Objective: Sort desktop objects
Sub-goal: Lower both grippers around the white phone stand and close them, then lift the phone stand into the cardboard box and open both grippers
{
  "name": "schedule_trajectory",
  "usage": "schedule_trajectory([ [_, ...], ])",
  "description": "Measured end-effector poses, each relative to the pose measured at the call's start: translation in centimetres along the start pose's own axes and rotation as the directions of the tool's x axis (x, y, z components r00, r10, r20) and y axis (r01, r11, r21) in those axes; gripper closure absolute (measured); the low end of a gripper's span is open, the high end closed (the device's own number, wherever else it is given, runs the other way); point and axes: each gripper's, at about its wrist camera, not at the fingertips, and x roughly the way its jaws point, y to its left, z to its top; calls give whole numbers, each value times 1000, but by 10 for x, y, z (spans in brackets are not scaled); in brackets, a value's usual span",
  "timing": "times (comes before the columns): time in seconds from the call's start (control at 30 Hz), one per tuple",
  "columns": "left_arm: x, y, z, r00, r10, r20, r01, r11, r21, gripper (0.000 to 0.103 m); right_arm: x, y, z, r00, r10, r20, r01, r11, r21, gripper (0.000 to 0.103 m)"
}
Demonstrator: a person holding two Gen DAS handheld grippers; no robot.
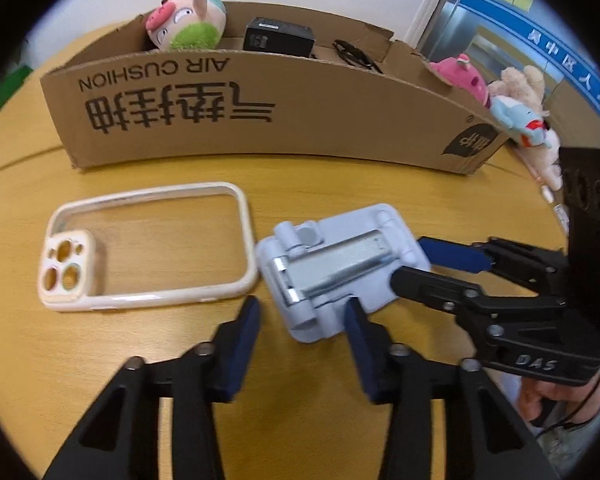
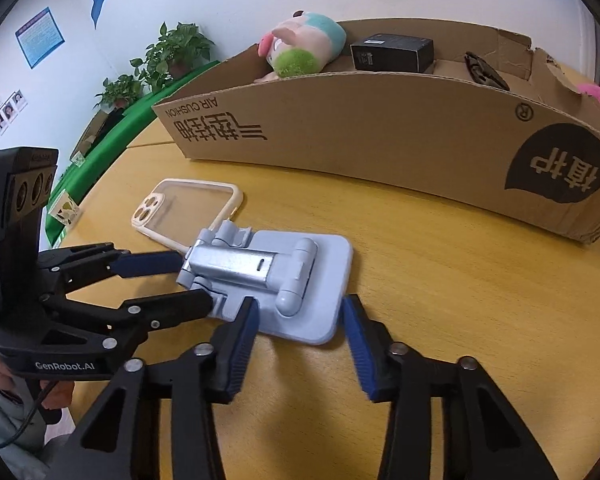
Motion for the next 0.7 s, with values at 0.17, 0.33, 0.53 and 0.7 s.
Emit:
schedule_trajectory([
  [0.17, -2, -3, -1, 1000, 20, 11, -20, 1000, 21, 71, -2, -3, -3, 1000, -5, 21, 5, 999, 34, 69],
  [0.33, -4, -3, -2, 1000, 20, 15, -20, 1000, 20, 73, -6, 1, -10, 999, -15, 36, 13, 999, 46, 71],
  [0.53, -20, -4, 1, 998, -11, 66, 10, 1000, 13, 75, -21, 6, -17, 996, -17, 92, 10, 997, 78, 72],
  [0.7, -43, -8, 18, 991, -35, 130, 32, 999, 28, 75, -46, 12, -9, 986, -31, 162, 18, 997, 80, 72],
])
